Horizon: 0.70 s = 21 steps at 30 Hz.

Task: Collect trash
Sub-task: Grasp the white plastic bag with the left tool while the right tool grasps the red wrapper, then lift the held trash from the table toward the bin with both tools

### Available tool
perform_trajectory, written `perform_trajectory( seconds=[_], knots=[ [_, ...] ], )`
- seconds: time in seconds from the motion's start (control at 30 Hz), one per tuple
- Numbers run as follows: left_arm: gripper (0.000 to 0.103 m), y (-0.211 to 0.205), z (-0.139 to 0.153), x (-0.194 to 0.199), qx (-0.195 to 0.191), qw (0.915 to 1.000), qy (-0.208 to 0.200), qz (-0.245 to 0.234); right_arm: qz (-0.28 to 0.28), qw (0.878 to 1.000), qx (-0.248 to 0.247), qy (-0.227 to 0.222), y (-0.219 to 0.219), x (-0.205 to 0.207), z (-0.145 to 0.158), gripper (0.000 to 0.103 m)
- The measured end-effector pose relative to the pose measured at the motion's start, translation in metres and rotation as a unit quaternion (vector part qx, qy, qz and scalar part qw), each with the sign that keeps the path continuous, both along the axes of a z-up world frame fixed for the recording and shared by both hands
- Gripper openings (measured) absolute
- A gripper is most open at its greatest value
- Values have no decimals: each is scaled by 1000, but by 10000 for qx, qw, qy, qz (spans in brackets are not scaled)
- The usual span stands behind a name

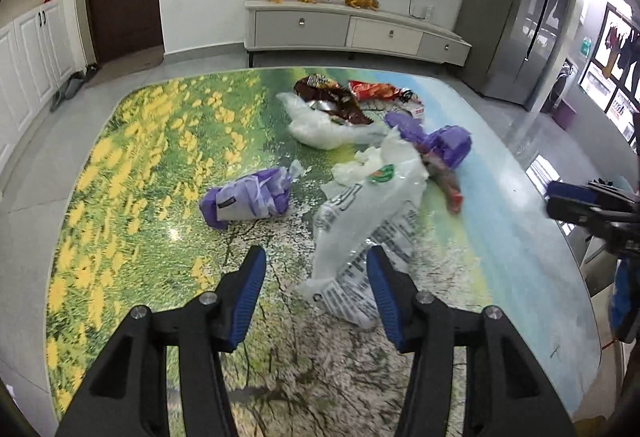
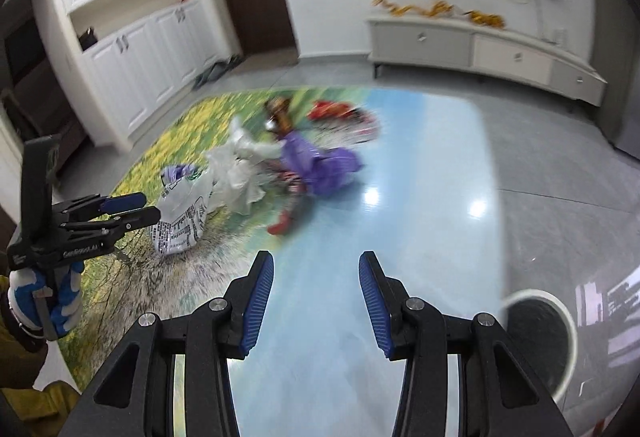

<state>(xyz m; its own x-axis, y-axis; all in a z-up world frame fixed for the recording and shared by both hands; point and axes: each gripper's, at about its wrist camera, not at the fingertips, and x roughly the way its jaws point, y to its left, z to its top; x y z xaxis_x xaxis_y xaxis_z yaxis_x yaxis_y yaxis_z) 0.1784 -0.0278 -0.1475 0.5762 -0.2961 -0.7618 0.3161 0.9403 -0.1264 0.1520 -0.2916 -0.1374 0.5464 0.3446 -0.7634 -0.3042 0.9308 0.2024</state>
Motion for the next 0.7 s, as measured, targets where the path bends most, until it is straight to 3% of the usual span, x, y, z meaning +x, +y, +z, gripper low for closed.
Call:
perform_trajectory(
  seconds=[0.23,0.43,0.57,0.7],
  knots=[
    [49,-6,-15,8,-83,9995,63,-299,151,9994,-134,282,40,58,-29,37],
    [28,-9,-20,5,-266,9984,144,-487,146,9986,-350,380,52,78,-43,28],
    [16,-8,-20,0,-379,9980,134,-479,169,9980,-467,385,55,74,-49,13],
    [13,-4,-15,-13,-400,9985,56,-358,122,9986,-439,280,51,59,-43,11]
  ],
)
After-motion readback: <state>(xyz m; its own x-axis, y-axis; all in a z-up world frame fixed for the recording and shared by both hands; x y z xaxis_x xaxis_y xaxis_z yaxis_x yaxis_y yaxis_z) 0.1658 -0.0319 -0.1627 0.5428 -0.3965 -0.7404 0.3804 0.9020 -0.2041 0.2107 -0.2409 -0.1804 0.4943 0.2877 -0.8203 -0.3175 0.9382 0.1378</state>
